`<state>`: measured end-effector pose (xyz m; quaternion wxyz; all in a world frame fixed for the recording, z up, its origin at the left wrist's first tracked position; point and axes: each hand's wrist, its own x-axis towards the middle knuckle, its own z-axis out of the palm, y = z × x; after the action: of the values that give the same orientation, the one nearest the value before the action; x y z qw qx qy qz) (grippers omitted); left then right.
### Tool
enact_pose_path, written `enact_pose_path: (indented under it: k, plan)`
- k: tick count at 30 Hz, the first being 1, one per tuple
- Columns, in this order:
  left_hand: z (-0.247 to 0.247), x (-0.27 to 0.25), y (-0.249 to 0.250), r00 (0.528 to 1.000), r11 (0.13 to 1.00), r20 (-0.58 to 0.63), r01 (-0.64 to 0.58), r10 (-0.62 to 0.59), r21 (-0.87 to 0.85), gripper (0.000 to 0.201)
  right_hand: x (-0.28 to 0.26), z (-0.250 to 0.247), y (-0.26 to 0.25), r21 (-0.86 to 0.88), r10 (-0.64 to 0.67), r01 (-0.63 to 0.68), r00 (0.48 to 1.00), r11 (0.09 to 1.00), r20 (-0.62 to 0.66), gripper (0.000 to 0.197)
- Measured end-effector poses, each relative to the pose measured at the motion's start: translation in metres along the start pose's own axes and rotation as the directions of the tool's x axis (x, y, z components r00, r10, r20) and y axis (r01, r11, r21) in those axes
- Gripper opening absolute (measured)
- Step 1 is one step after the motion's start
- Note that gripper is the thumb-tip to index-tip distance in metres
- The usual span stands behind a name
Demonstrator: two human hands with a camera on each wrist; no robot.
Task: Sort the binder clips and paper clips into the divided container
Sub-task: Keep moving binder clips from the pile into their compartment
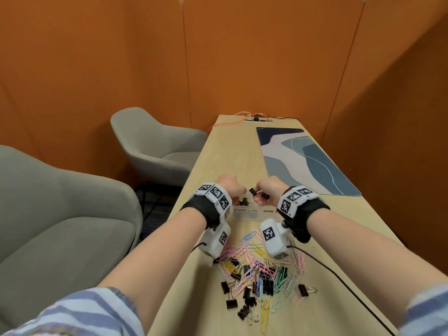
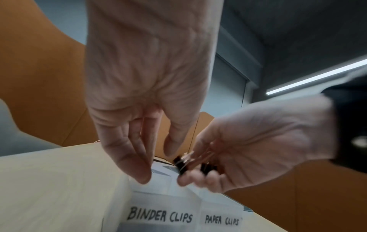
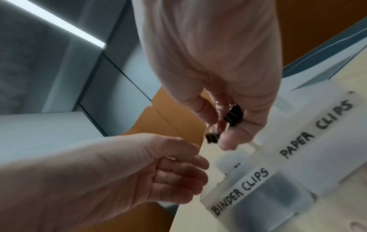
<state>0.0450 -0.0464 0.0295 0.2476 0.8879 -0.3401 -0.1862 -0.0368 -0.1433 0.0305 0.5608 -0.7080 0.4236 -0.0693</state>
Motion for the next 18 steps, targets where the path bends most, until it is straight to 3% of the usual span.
enact_pose_path:
  k: [4,7,9,11,13,15,18]
  plan:
    - [-0.009,-0.007,-0.016,0.999,0.999,0.001,-0.044,0.044,-0.014,0.018,-0.003,0.011,-0.009,-0.016,0.01,-0.01,1.0,1.0,-0.015,0.015]
    - [-0.02,-0.025,-0.031,0.996,0.996,0.01,-0.087,0.087,-0.007,0.009,-0.011,0.013,-0.01,-0.117,-0.064,0.071,0.996,0.991,0.064,0.035]
    - [-0.025,-0.042,-0.041,0.991,0.994,0.097,-0.097,0.092,0.045,0.008,-0.019,0.013,-0.007,-0.259,-0.186,0.195,0.981,0.946,0.06,0.041]
    - [-0.026,-0.061,-0.051,0.963,0.985,0.267,-0.088,0.046,0.148,0.004,-0.037,0.017,0.0,-0.373,-0.324,0.306,0.946,0.876,0.017,0.038]
    - [-0.02,-0.077,-0.06,0.907,0.973,0.42,-0.083,-0.016,0.217,0.016,-0.055,0.023,0.011,-0.468,-0.415,0.446,0.893,0.763,0.175,0.033]
    - [-0.008,-0.088,-0.066,0.874,0.96,0.484,-0.094,-0.046,0.262,0.03,-0.072,0.029,0.028,-0.545,-0.314,0.52,0.847,0.657,0.43,0.026]
    - [0.012,-0.097,-0.067,0.893,0.942,0.45,-0.155,0.005,0.299,0.04,-0.094,0.037,0.05,-0.649,-0.202,0.597,0.789,0.471,0.58,0.02]
